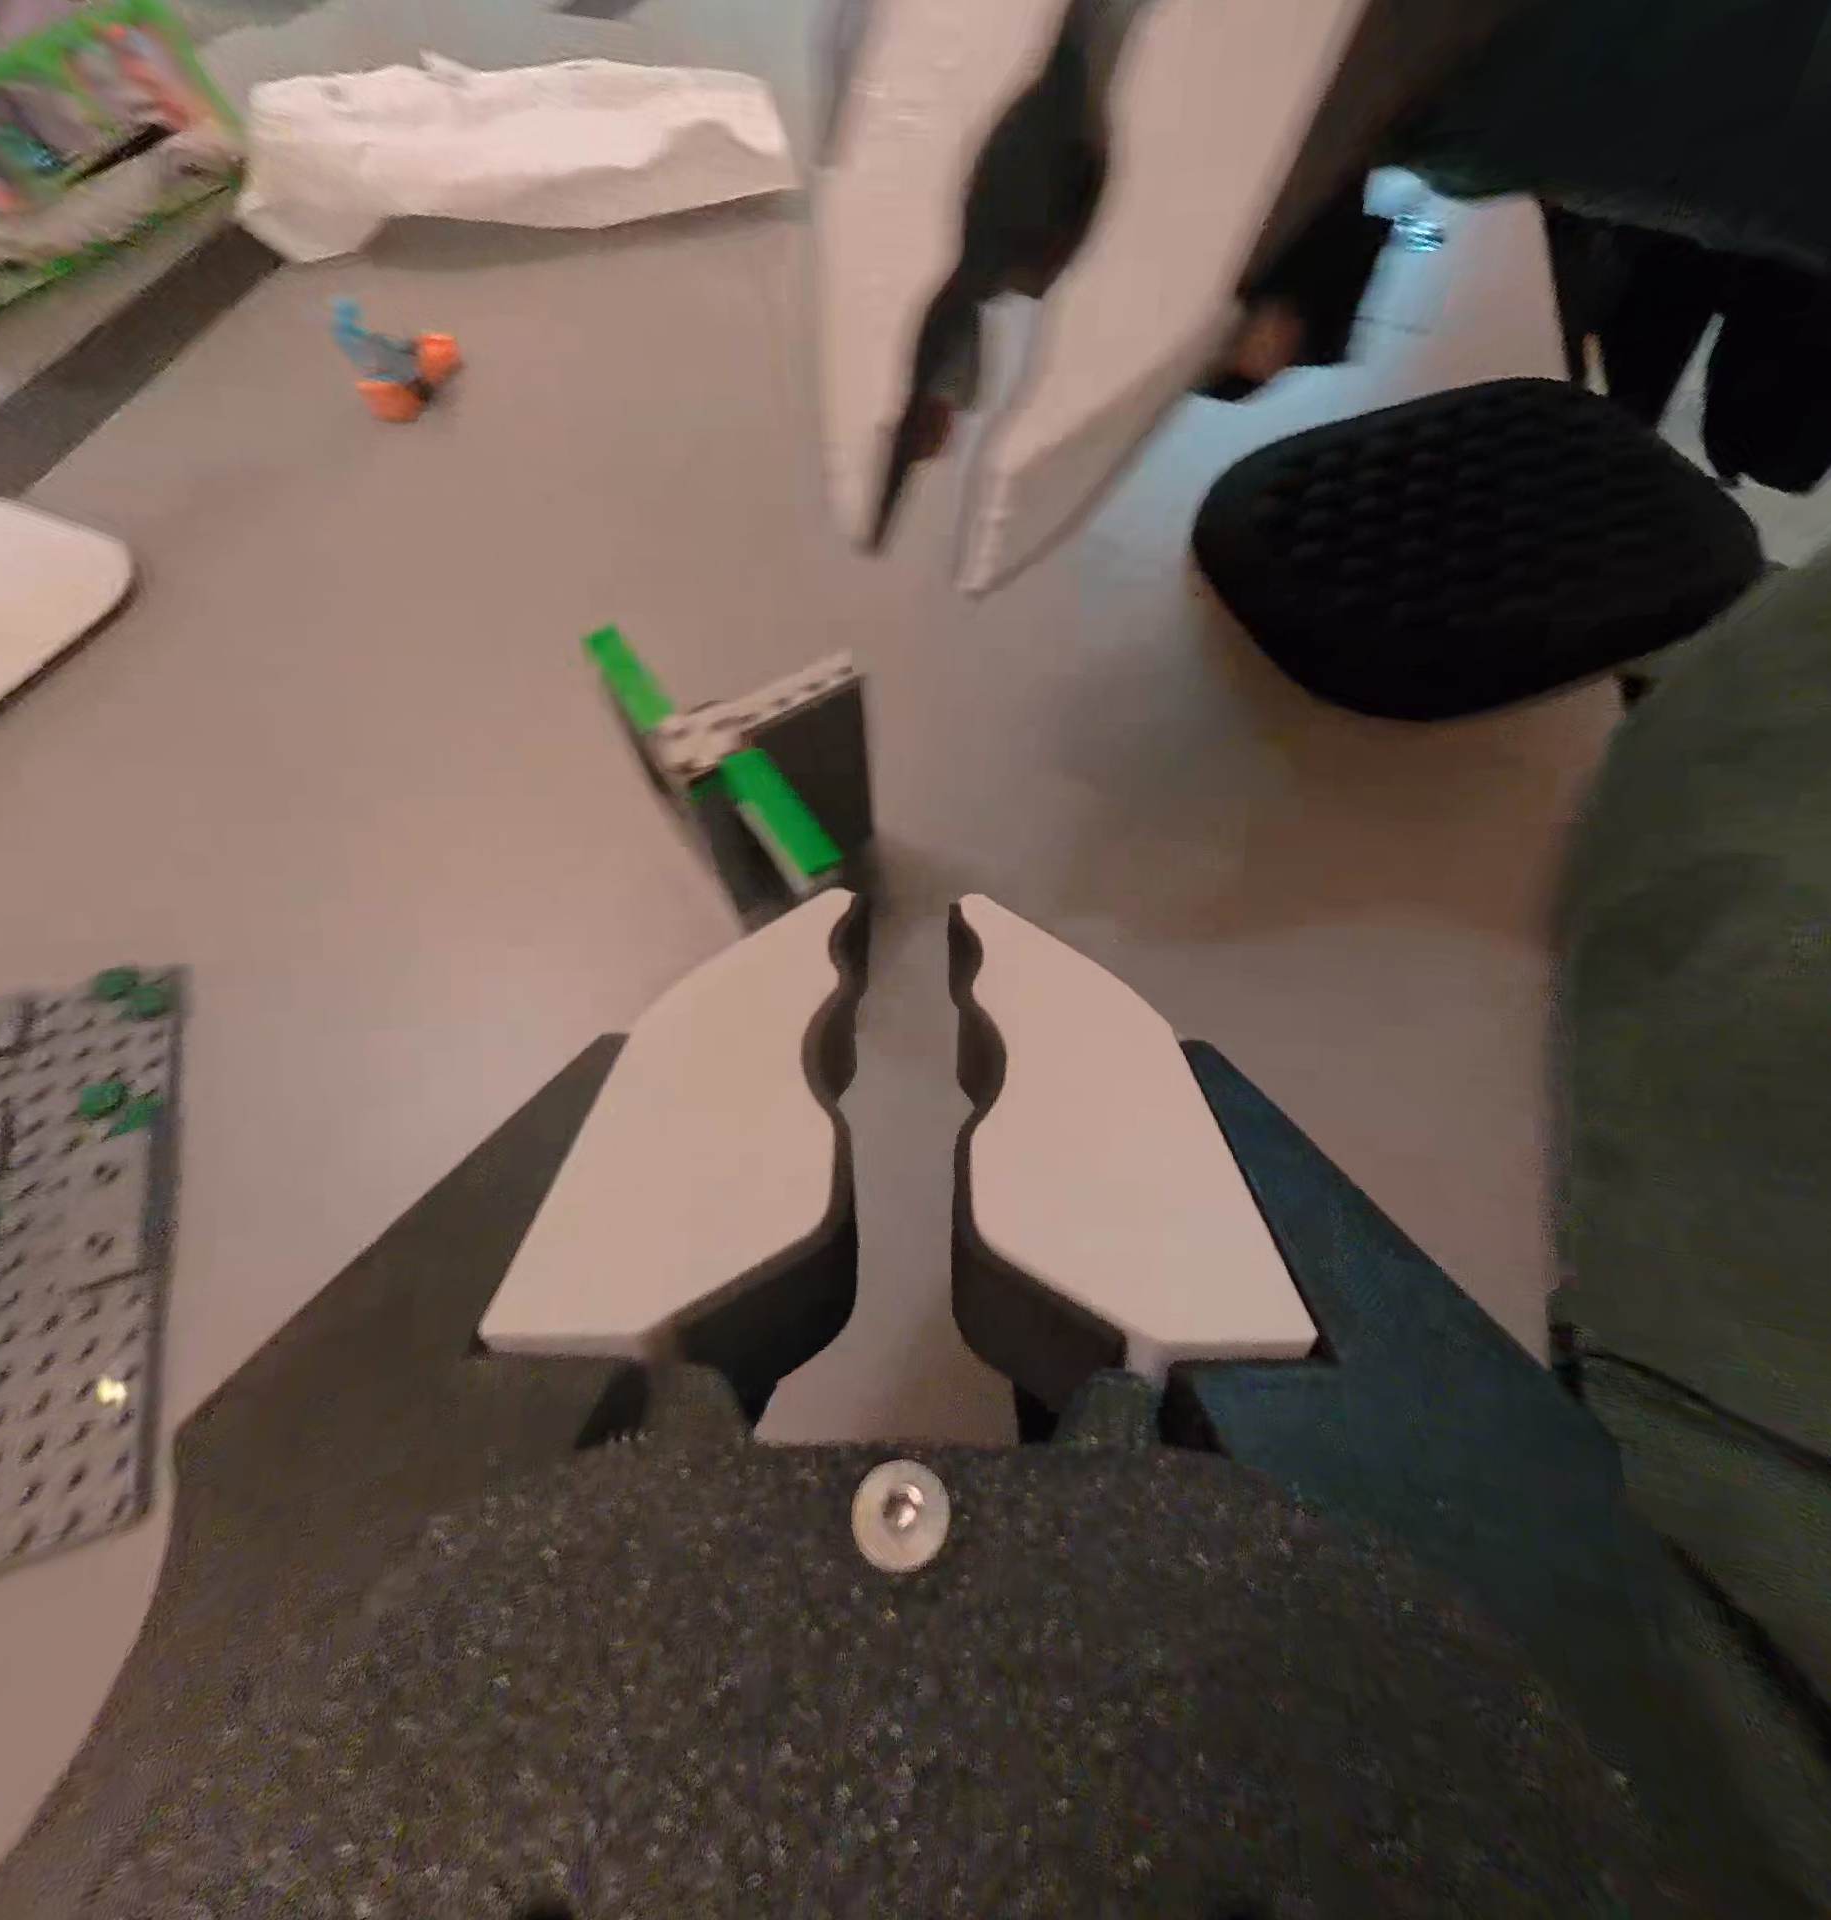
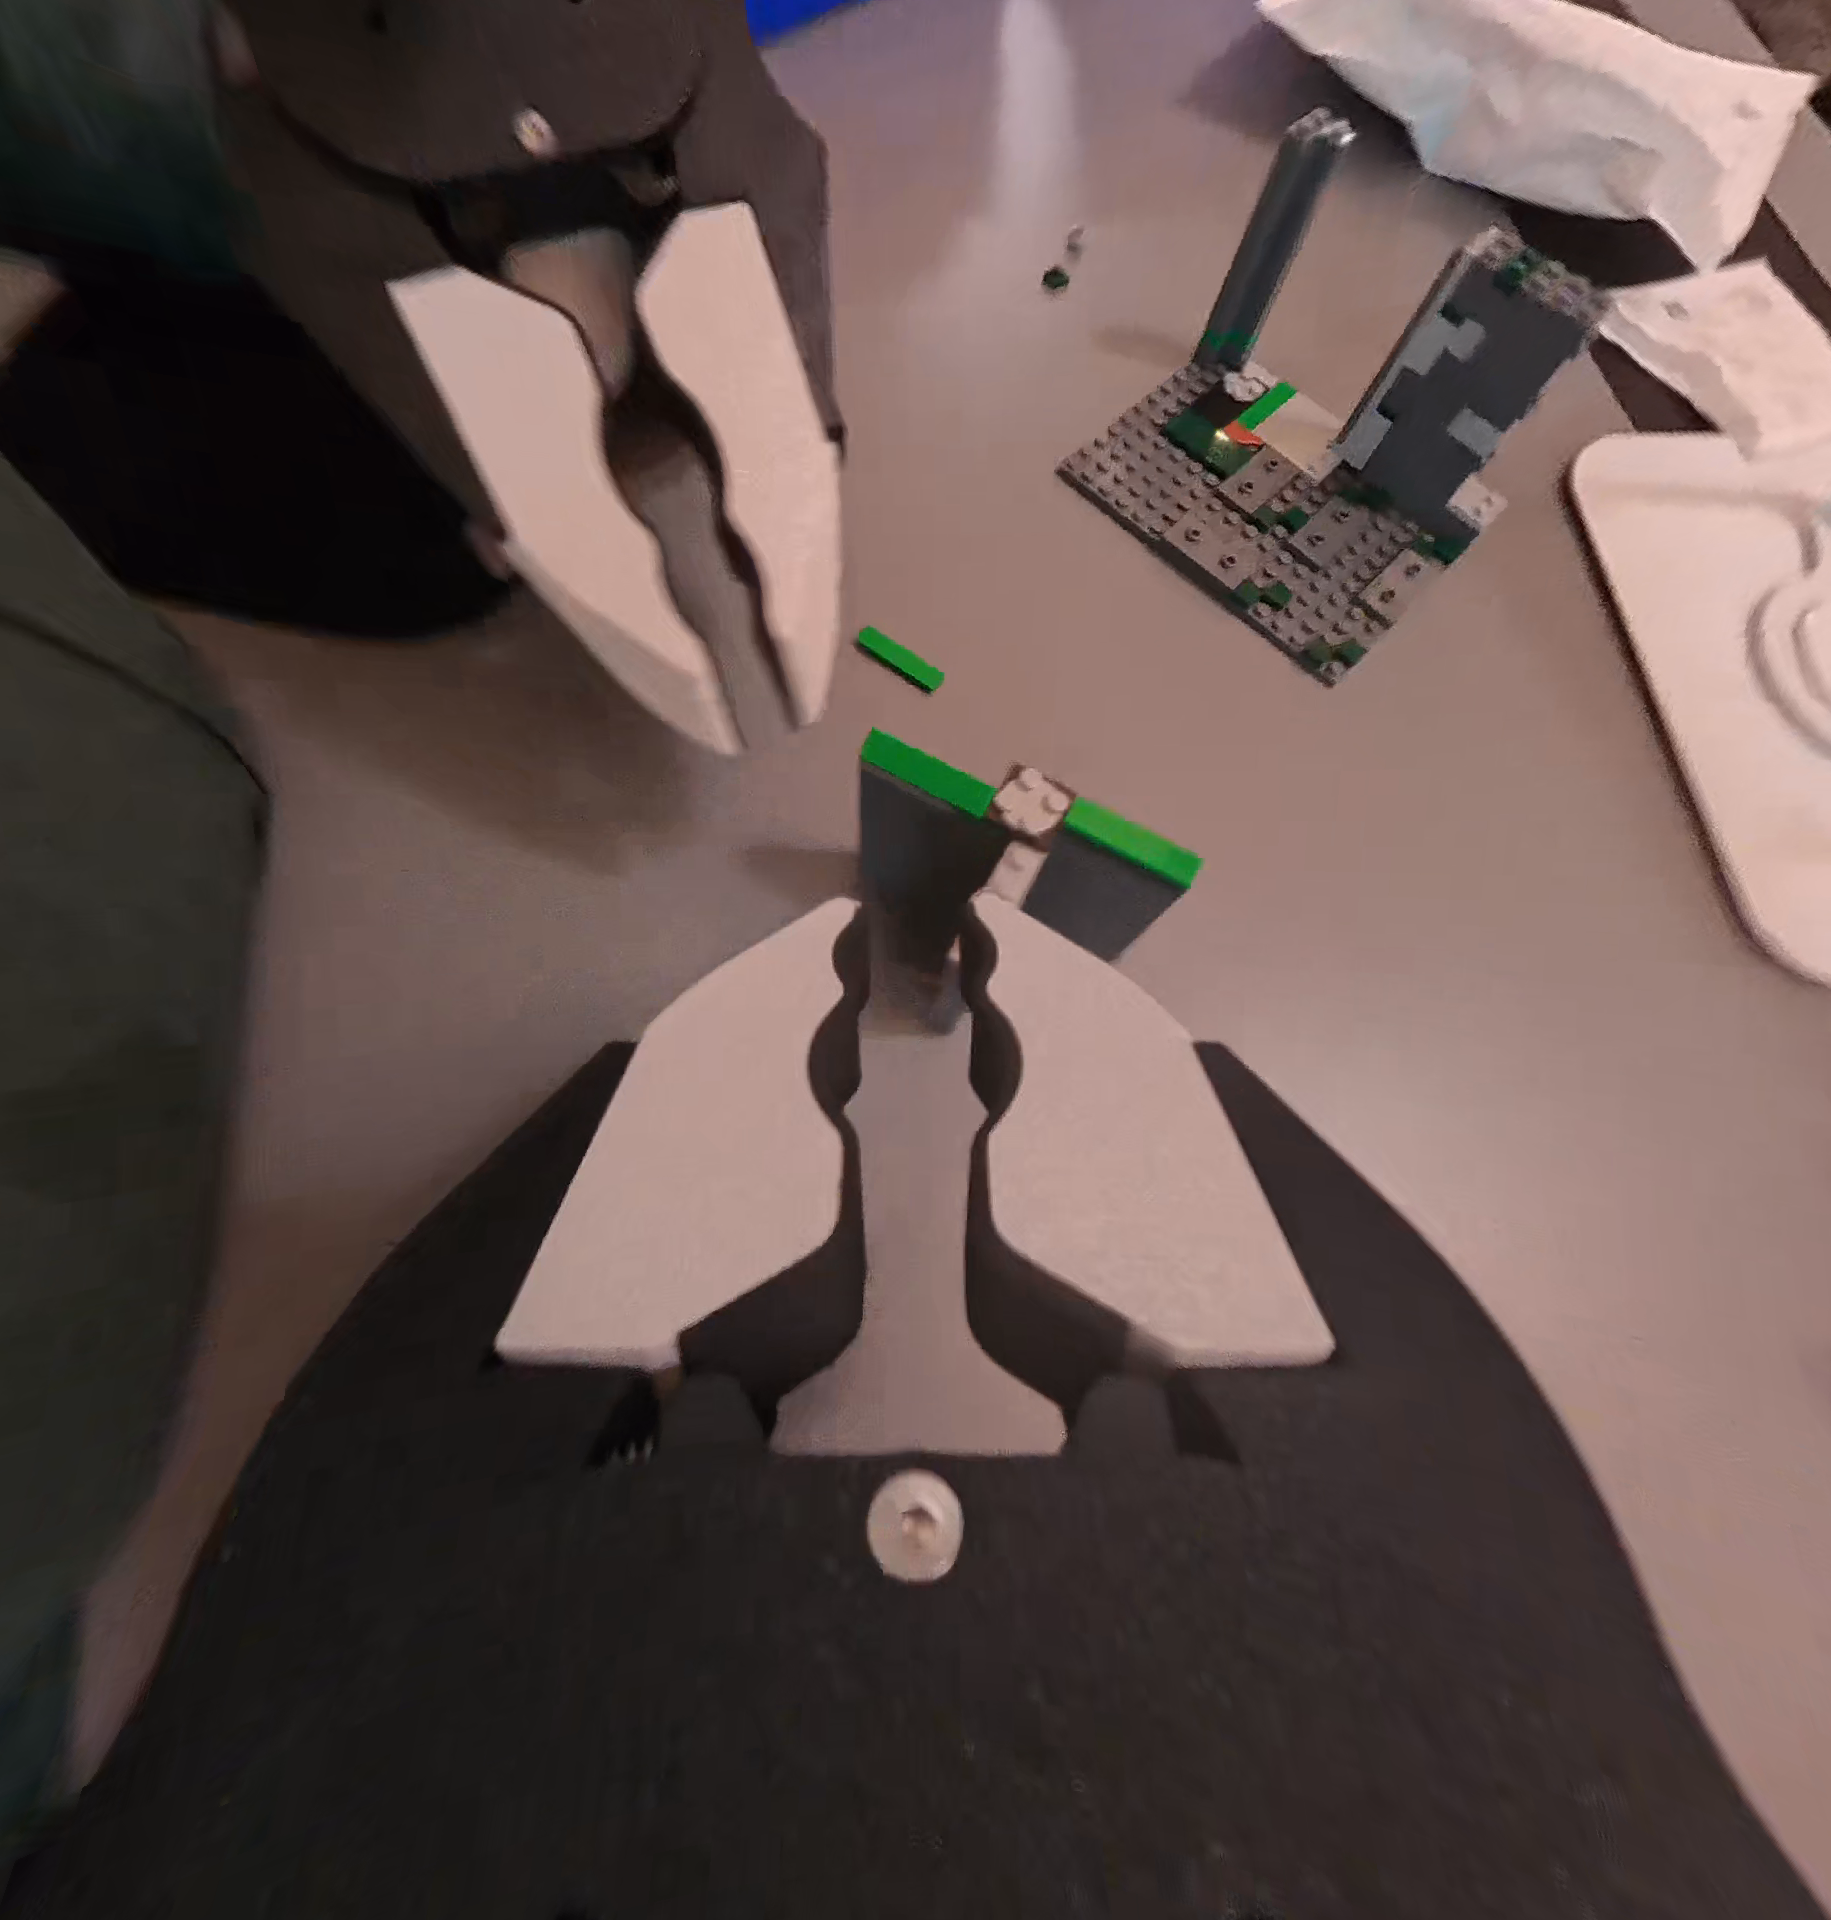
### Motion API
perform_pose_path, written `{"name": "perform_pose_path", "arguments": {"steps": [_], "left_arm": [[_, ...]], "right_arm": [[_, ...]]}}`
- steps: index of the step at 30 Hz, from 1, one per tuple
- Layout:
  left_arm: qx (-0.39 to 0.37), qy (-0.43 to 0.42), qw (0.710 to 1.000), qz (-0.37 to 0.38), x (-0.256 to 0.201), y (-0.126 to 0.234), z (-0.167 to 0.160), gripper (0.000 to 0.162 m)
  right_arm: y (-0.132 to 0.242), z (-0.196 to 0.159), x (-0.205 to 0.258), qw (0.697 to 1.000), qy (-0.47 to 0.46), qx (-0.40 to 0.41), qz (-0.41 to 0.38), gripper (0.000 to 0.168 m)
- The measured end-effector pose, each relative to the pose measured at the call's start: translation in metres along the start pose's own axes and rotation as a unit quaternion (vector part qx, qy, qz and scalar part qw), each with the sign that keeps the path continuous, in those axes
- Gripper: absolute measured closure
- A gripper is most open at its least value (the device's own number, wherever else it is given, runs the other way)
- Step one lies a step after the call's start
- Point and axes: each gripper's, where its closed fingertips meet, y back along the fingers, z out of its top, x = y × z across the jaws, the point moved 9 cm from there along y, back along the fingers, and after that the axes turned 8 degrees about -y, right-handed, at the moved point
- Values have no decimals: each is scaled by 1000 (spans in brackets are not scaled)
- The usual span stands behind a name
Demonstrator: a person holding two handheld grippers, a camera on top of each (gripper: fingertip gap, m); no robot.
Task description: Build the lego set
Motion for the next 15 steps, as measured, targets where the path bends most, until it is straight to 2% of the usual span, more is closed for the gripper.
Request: {"name": "perform_pose_path", "arguments": {"steps": [1, 3, 9, 12, 15], "left_arm": [[1, 13, 1000, 8, 6, 0, -4, 144], [3, 24, 1000, 16, 12, -5, -12, 136], [13, -9, 1000, 10, 5, -26, -17, 141], [13, -17, 1000, 3, -2, -31, -13, 142], [8, -27, 1000, -4, -10, -39, -8, 142]], "right_arm": [[-2, -5, 5, 999, -41, -22, 4, 152], [-13, -18, 14, 993, -111, -46, -5, 149], [-38, -37, 21, 972, -194, -94, -92, 155], [-43, -37, 20, 972, -209, -82, -73, 134], [-39, -34, 20, 969, -222, -88, -63, 126]]}}
